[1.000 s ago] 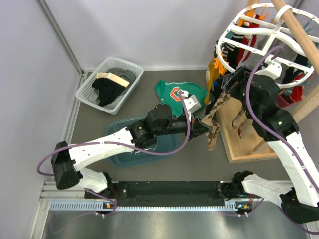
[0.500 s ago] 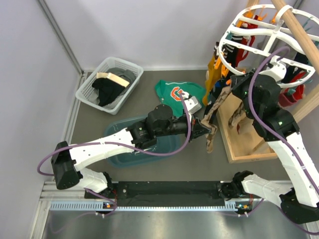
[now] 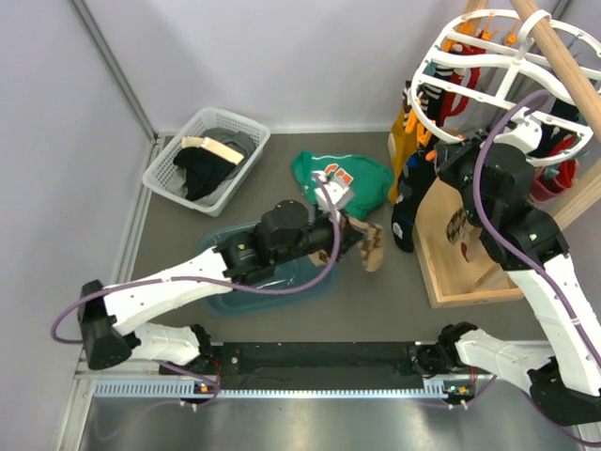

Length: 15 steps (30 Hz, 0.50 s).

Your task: Remove the socks clipped to the hanger

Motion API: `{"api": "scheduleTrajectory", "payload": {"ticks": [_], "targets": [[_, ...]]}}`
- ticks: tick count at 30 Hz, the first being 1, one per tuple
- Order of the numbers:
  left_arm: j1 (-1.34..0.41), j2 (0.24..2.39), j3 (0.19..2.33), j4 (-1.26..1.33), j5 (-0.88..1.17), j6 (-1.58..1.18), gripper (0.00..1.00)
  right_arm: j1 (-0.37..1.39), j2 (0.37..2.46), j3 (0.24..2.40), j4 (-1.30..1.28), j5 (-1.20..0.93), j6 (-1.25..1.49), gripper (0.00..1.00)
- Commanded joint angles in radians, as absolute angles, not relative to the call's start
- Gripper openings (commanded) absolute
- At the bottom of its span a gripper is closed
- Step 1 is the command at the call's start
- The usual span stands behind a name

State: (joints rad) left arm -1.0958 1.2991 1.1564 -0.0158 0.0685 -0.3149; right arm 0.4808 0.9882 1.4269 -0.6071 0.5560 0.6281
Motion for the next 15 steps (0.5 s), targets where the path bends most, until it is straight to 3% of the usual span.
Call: {"api": "scheduleTrajectory", "payload": {"ticks": [1,9,15], "targets": [[-1.007,1.136,1.115,-0.214,-0.208,-0.337,0.00,0.465,0.966,1.462,-0.600,0.492,0.594,0.00],[-0.748,0.968,0.893,-0.371,-0.215,-0.474,0.00,0.466,0.928,1.410,-0.581,0.448,0.568,0.00],[-0.719,0.925,0.743,-0.310,-0.130,-0.551,0.06,0.465,0.922,1.410,-0.586,0.440,0.561,0.00]]}}
